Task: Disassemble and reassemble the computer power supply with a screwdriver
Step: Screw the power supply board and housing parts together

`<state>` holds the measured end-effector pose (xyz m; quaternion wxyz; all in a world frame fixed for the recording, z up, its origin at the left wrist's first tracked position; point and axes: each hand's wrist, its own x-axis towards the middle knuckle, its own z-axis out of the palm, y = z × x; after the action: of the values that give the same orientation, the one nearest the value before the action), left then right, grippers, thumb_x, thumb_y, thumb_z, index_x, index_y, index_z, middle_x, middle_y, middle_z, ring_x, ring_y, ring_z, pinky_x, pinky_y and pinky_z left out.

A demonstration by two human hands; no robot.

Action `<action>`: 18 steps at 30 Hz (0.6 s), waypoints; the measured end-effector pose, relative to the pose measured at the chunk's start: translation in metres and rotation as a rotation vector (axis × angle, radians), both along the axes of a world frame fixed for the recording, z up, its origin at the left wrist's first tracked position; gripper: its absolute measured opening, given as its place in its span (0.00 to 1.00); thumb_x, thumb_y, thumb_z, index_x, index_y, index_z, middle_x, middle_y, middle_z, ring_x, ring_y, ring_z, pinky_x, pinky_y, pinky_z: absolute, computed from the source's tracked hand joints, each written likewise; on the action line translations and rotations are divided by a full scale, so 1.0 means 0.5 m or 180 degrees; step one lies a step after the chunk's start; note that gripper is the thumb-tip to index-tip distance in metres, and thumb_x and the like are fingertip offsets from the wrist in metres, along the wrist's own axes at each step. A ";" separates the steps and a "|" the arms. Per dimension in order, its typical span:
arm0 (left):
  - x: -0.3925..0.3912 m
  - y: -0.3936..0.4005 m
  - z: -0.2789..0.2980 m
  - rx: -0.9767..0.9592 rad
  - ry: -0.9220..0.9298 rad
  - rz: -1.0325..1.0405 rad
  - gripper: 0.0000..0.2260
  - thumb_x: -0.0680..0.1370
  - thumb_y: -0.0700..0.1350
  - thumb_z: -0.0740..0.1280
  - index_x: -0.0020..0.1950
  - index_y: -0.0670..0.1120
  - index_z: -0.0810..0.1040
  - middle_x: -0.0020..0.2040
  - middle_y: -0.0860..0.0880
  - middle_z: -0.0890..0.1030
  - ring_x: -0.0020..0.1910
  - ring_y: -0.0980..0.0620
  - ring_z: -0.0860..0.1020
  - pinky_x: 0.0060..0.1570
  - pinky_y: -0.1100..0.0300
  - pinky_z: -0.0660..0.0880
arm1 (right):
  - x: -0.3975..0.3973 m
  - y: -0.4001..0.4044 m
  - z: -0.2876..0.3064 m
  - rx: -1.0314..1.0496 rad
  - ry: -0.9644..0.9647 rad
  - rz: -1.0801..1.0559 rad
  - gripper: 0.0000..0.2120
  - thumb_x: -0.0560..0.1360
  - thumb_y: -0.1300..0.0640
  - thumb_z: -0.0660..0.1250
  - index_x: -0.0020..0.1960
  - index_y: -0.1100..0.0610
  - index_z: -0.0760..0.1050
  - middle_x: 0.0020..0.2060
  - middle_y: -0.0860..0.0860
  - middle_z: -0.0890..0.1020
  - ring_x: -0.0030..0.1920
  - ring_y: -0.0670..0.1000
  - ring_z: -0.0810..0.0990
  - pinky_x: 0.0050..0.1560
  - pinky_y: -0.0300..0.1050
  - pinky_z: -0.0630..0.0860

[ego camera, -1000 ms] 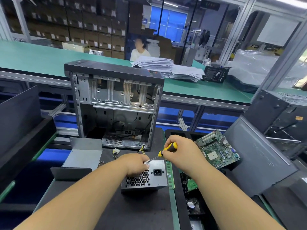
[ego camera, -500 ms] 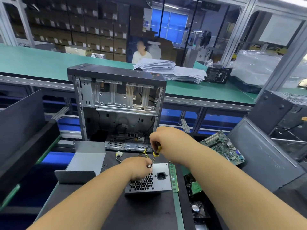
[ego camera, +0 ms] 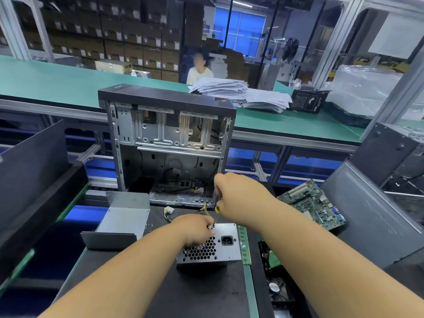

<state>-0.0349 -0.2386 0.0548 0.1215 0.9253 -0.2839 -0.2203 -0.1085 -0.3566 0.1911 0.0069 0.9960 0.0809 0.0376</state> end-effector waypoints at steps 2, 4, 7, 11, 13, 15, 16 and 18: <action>0.003 0.000 0.000 0.0014 0.0006 0.0003 0.13 0.79 0.58 0.56 0.60 0.58 0.73 0.47 0.57 0.78 0.43 0.54 0.76 0.42 0.58 0.71 | 0.000 -0.003 0.000 -0.0112 -0.0034 -0.0082 0.08 0.77 0.55 0.66 0.46 0.53 0.66 0.39 0.49 0.72 0.41 0.53 0.74 0.34 0.46 0.67; 0.005 0.000 0.000 0.0090 0.0001 -0.0017 0.14 0.80 0.58 0.56 0.62 0.57 0.73 0.54 0.54 0.79 0.49 0.52 0.75 0.48 0.55 0.72 | 0.005 -0.002 0.000 -0.0287 0.0057 -0.0253 0.12 0.77 0.49 0.67 0.43 0.54 0.66 0.35 0.48 0.70 0.37 0.53 0.72 0.32 0.45 0.65; 0.005 -0.002 -0.002 0.0167 -0.0015 -0.0066 0.14 0.80 0.58 0.56 0.62 0.56 0.72 0.59 0.53 0.78 0.50 0.51 0.73 0.48 0.55 0.71 | 0.014 0.005 -0.006 -0.0658 0.0016 -0.0557 0.21 0.80 0.43 0.61 0.34 0.54 0.64 0.31 0.49 0.69 0.29 0.50 0.67 0.27 0.42 0.61; 0.008 -0.002 -0.003 0.0148 -0.0026 -0.0062 0.13 0.81 0.58 0.55 0.61 0.56 0.72 0.58 0.54 0.78 0.50 0.51 0.72 0.46 0.56 0.68 | 0.012 0.009 -0.014 -0.0788 -0.0248 -0.0722 0.26 0.82 0.40 0.51 0.33 0.55 0.66 0.29 0.50 0.69 0.28 0.51 0.67 0.27 0.41 0.58; 0.010 -0.003 -0.001 0.0154 -0.0010 -0.0041 0.12 0.81 0.58 0.55 0.59 0.56 0.71 0.56 0.54 0.77 0.50 0.51 0.72 0.45 0.56 0.68 | 0.008 0.007 -0.015 -0.0484 -0.0165 -0.0563 0.20 0.81 0.43 0.53 0.39 0.56 0.67 0.32 0.49 0.69 0.33 0.53 0.70 0.29 0.42 0.58; 0.010 -0.004 0.004 0.0167 -0.0035 -0.0050 0.11 0.81 0.57 0.55 0.57 0.55 0.72 0.56 0.53 0.78 0.50 0.51 0.72 0.45 0.57 0.67 | 0.003 0.004 -0.010 -0.0083 0.0007 -0.0301 0.08 0.78 0.51 0.58 0.44 0.54 0.64 0.36 0.48 0.68 0.38 0.54 0.71 0.31 0.46 0.60; 0.009 -0.005 0.006 0.0156 -0.0024 -0.0056 0.10 0.81 0.57 0.55 0.56 0.55 0.71 0.56 0.52 0.78 0.50 0.50 0.72 0.45 0.57 0.67 | 0.002 0.001 -0.006 -0.0049 0.0025 -0.0184 0.06 0.77 0.54 0.60 0.45 0.54 0.63 0.38 0.49 0.68 0.39 0.54 0.70 0.33 0.47 0.61; 0.009 -0.006 0.010 0.0122 0.0023 -0.0071 0.13 0.81 0.56 0.56 0.59 0.53 0.72 0.56 0.52 0.79 0.51 0.49 0.75 0.46 0.57 0.68 | 0.004 -0.006 -0.001 -0.0211 -0.0040 -0.0152 0.08 0.78 0.57 0.62 0.46 0.54 0.62 0.40 0.50 0.68 0.39 0.53 0.69 0.33 0.45 0.62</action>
<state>-0.0303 -0.2415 0.0600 0.1022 0.9234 -0.2894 -0.2304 -0.1062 -0.3597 0.1906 0.0414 0.9966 0.0583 0.0409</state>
